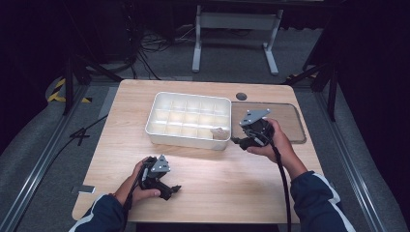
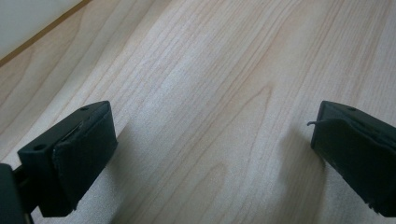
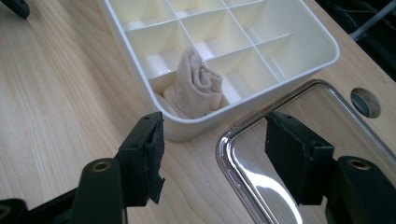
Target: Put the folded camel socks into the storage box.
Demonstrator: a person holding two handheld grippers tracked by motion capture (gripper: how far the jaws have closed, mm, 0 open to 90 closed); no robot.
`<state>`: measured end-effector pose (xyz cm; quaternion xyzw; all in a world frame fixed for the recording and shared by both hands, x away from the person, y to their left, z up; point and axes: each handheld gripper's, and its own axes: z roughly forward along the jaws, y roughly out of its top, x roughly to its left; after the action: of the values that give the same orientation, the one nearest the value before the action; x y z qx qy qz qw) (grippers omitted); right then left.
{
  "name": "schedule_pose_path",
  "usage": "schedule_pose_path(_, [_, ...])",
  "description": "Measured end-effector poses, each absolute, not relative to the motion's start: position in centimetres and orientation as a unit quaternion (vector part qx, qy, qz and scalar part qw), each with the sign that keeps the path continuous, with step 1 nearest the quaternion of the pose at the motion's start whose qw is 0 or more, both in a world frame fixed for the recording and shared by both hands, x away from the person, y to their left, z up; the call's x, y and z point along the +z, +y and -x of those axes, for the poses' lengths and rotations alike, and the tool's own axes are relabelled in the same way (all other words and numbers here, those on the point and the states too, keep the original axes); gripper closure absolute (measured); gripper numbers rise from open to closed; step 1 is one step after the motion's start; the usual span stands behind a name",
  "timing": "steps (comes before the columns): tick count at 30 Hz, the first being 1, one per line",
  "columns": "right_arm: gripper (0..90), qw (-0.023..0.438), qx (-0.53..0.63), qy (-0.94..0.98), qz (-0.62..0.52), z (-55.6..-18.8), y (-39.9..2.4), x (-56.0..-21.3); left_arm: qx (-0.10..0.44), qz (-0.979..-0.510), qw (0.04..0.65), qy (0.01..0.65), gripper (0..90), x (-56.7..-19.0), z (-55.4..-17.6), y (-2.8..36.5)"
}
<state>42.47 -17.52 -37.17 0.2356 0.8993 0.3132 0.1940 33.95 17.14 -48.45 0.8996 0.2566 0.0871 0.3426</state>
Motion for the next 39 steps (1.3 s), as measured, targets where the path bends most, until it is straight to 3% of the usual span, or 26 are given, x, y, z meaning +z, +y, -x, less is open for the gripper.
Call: schedule_pose_path(39, [35.1,0.232,0.265,0.894,-0.278,-37.6,-25.6,-40.9,0.090,-0.899,0.342,0.258,0.3,-48.4,-33.9,17.1])
